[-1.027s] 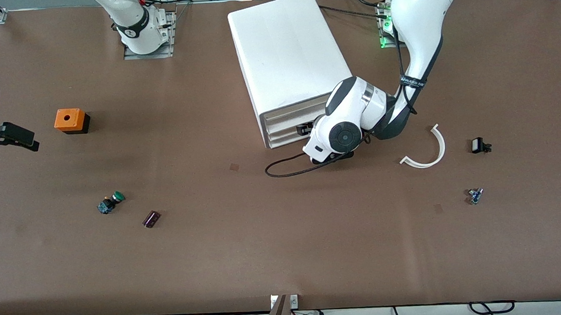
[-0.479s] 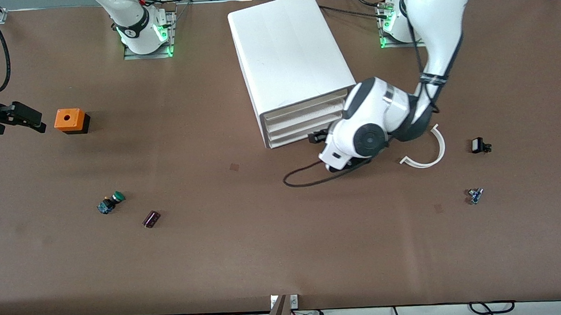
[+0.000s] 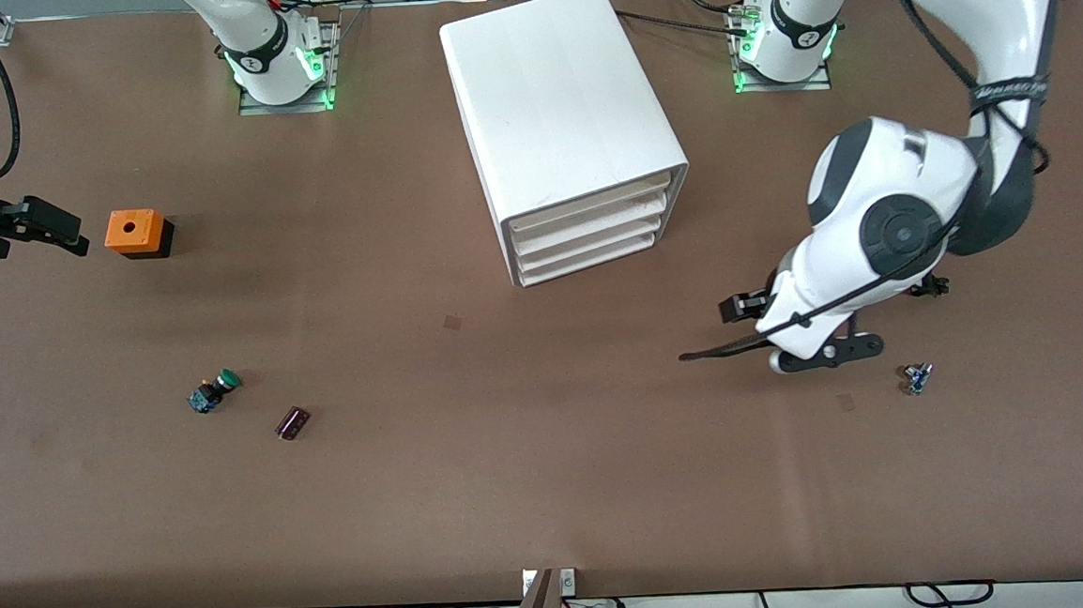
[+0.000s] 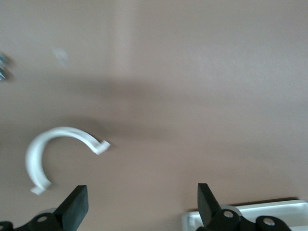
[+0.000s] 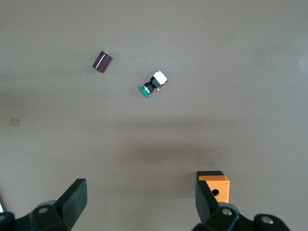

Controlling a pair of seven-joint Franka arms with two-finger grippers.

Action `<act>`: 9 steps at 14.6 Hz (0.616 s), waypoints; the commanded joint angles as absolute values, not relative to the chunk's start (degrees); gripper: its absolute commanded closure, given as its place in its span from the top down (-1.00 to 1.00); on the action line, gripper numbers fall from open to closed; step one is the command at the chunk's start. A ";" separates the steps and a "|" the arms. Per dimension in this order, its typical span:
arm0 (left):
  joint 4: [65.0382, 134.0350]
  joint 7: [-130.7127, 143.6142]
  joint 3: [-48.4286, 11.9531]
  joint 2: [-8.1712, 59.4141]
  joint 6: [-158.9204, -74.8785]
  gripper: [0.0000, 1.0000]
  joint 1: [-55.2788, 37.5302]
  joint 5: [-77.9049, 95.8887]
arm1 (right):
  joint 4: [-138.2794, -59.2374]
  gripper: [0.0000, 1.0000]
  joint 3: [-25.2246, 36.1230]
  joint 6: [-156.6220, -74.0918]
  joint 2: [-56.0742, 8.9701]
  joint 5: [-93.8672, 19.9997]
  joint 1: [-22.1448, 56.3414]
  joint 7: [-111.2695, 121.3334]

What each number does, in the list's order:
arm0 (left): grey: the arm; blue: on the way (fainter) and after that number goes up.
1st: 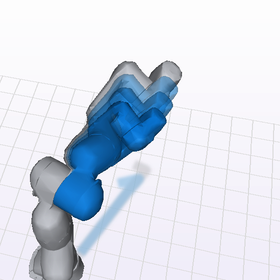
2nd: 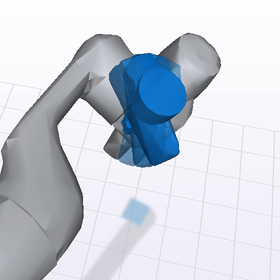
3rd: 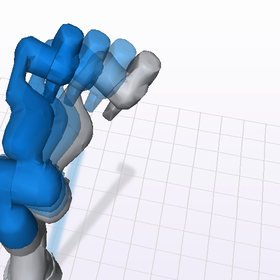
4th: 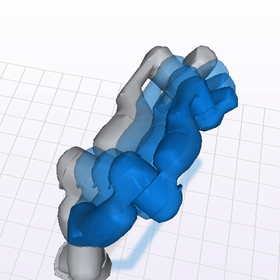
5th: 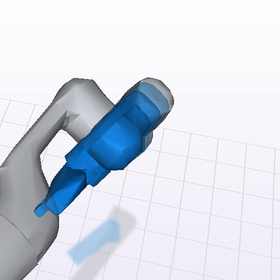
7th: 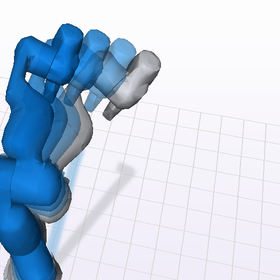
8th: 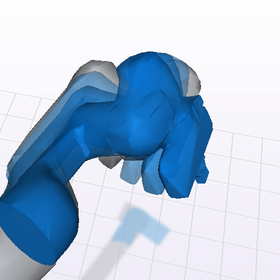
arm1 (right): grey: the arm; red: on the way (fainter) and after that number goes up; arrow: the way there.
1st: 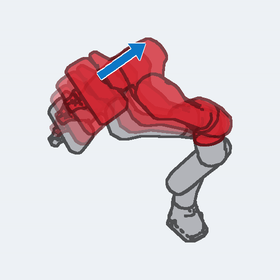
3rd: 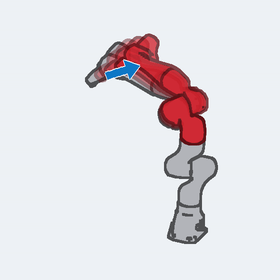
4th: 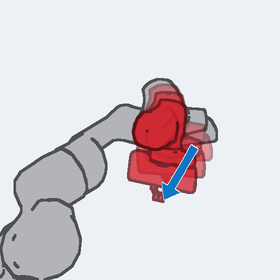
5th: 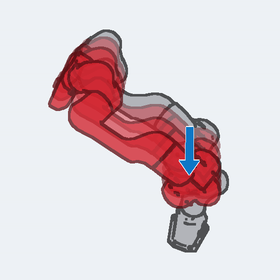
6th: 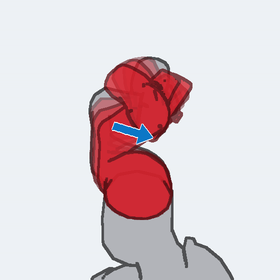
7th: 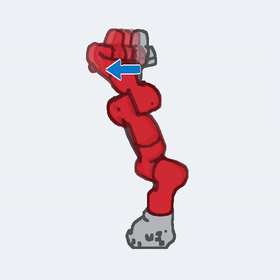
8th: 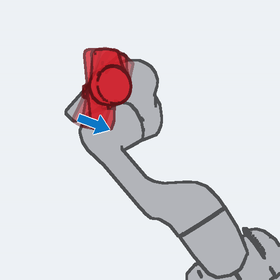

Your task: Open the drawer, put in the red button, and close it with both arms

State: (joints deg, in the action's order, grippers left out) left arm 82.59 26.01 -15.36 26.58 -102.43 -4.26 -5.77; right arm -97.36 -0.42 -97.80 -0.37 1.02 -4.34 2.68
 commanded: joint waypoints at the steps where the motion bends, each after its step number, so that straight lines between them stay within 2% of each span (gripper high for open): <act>1: 83.50 16.46 -15.56 20.23 -96.97 1.00 -0.72 -7.82 | -99.31 1.00 -0.70 -97.21 1.67 1.32 -4.57 2.11; 5: 84.10 5.40 -15.30 13.55 -90.97 1.00 7.11 -3.02 | -100.46 1.00 -0.70 -98.43 1.85 1.67 -4.57 2.29; 6: 84.37 1.88 -13.03 12.67 -90.71 1.00 6.95 -1.34 | -100.37 1.00 -0.70 -98.70 1.76 1.67 -4.66 2.29; 7: 85.25 0.63 -8.66 10.22 -90.62 1.00 4.86 -1.14 | -100.28 1.00 -0.70 -98.70 1.67 1.58 -4.66 2.46; 9: 89.28 0.53 -4.24 4.34 -90.97 1.00 0.89 -1.06 | -99.93 1.00 -0.70 -98.61 1.58 1.67 -4.75 2.90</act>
